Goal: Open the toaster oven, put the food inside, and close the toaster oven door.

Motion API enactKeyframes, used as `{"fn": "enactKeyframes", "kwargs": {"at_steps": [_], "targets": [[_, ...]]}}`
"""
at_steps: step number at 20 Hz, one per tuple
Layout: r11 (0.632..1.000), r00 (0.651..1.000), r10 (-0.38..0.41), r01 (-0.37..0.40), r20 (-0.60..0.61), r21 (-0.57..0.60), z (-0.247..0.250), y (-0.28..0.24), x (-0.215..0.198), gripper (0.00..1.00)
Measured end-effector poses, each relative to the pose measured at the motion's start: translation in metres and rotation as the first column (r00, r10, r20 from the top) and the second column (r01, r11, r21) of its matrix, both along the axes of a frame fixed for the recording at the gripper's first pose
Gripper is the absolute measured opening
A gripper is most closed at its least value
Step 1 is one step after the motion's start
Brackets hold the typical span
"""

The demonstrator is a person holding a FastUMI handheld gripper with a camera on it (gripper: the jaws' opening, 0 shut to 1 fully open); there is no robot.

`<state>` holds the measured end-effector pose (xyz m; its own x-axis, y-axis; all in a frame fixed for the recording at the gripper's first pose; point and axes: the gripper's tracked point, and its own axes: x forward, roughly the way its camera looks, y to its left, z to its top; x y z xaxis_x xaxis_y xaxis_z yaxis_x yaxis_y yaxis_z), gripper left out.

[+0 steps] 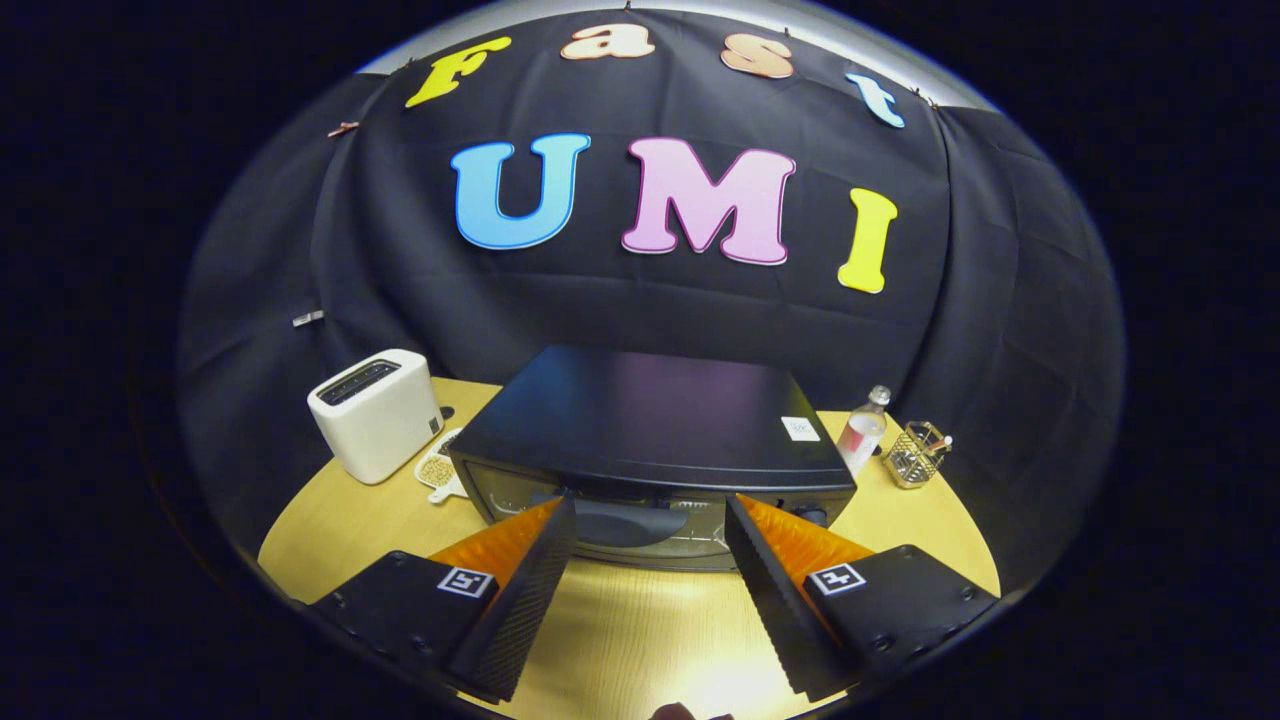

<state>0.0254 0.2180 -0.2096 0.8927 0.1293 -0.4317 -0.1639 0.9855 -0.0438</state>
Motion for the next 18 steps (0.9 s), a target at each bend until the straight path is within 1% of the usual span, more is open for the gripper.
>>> {"fn": "enactKeyframes", "kwargs": {"at_steps": [8, 14, 18], "targets": [[0.999, 0.991, -0.022, 0.016, 0.135, 0.052, 0.073, -0.030, -0.003, 0.98], [0.999, 0.972, -0.016, 0.004, 0.234, 0.054, 0.129, -0.066, -0.004, 0.98], [0.999, 0.949, -0.021, 0.008, 0.315, 0.041, 0.168, -0.097, -0.003, 0.98]]}}
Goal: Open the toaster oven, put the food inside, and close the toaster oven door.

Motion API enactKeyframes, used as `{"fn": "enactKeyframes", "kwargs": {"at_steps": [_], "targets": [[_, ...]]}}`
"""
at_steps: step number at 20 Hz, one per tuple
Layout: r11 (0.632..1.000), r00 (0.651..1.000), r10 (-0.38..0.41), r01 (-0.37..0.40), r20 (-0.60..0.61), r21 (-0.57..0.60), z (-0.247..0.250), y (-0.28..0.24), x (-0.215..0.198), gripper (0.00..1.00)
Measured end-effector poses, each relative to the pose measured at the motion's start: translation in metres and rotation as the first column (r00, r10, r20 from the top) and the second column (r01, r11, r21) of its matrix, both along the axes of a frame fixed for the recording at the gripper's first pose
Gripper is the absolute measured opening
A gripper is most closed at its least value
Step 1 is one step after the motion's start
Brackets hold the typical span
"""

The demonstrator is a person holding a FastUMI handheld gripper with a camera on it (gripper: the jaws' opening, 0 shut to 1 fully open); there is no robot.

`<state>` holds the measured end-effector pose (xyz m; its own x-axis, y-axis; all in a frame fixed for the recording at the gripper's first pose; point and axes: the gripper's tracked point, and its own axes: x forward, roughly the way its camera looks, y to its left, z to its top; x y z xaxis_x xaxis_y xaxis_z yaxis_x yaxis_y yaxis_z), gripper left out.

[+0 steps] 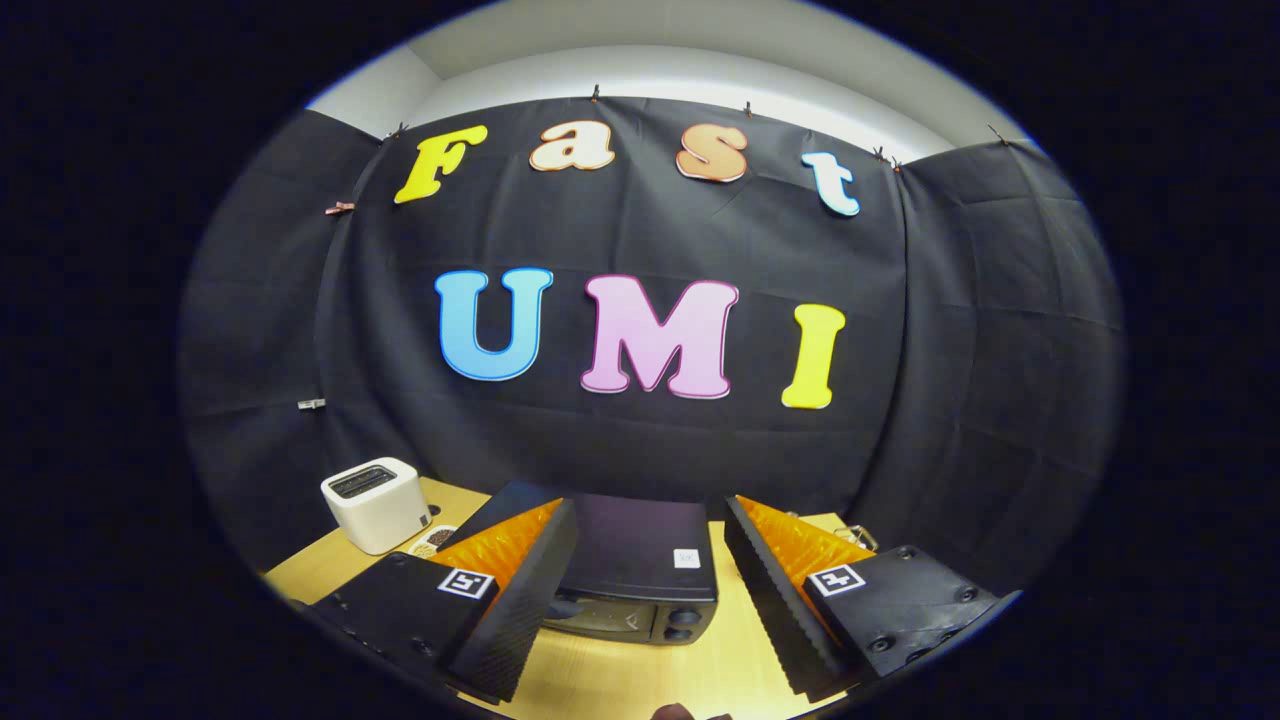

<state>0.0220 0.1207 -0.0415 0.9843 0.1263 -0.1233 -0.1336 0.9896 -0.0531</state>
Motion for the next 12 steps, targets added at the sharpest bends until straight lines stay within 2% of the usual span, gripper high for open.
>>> {"fn": "enactKeyframes", "kwargs": {"at_steps": [12], "targets": [[0.999, 0.994, -0.032, 0.028, 0.106, 0.035, 0.058, -0.094, 0.012, 0.98]]}}
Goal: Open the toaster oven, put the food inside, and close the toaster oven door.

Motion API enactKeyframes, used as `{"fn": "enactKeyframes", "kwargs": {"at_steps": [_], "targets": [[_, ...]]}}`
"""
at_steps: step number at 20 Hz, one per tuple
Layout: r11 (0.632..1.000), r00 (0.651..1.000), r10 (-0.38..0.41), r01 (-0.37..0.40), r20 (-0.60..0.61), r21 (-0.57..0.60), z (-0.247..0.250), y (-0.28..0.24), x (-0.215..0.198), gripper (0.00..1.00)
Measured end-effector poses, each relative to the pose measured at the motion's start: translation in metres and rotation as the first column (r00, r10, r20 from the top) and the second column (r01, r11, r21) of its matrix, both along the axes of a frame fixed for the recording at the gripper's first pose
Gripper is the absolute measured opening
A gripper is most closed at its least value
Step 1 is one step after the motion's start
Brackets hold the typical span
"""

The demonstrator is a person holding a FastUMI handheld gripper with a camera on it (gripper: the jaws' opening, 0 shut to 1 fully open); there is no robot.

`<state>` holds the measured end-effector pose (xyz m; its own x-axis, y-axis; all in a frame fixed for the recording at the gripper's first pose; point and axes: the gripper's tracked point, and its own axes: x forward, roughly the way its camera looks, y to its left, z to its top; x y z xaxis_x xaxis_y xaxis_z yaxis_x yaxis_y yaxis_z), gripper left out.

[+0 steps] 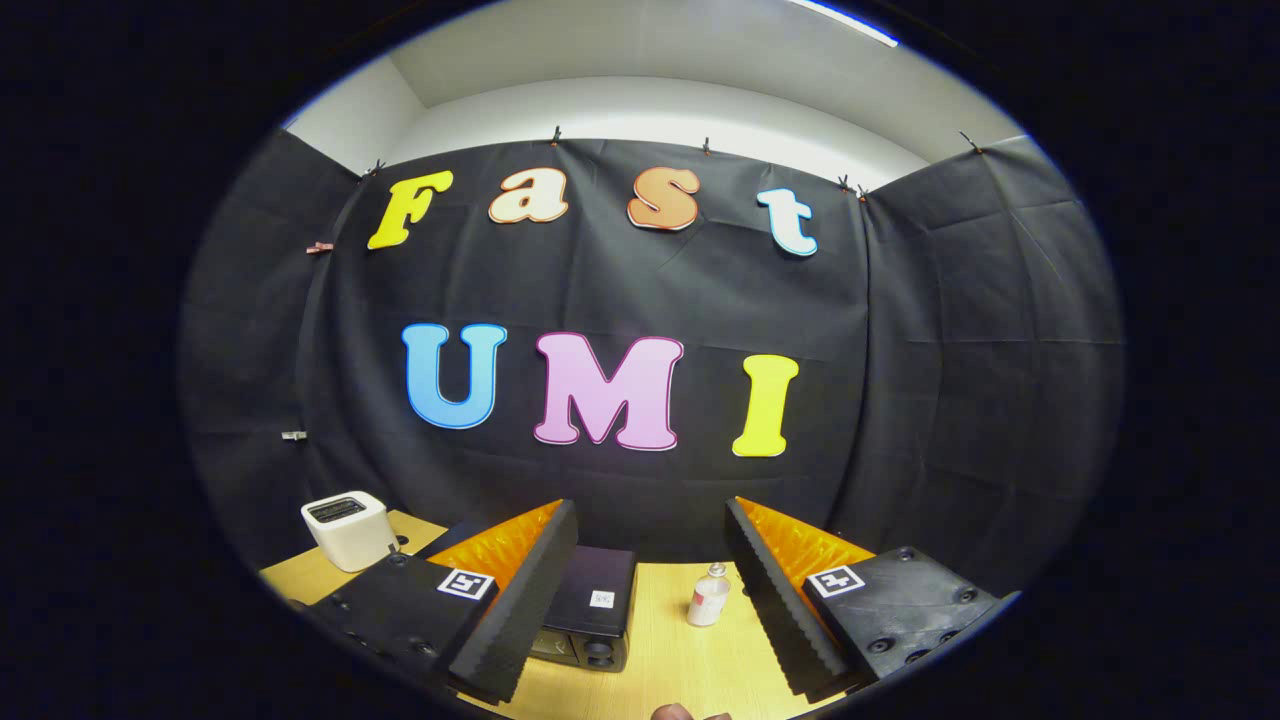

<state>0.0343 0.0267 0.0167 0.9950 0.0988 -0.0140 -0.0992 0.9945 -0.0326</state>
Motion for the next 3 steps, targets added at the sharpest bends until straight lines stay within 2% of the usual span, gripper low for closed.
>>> {"fn": "enactKeyframes", "kwargs": {"at_steps": [3], "targets": [[1.000, 1.000, 0.000, 0.000, 0.020, -0.001, 0.006, -0.017, 0.002, 0.98]]}}
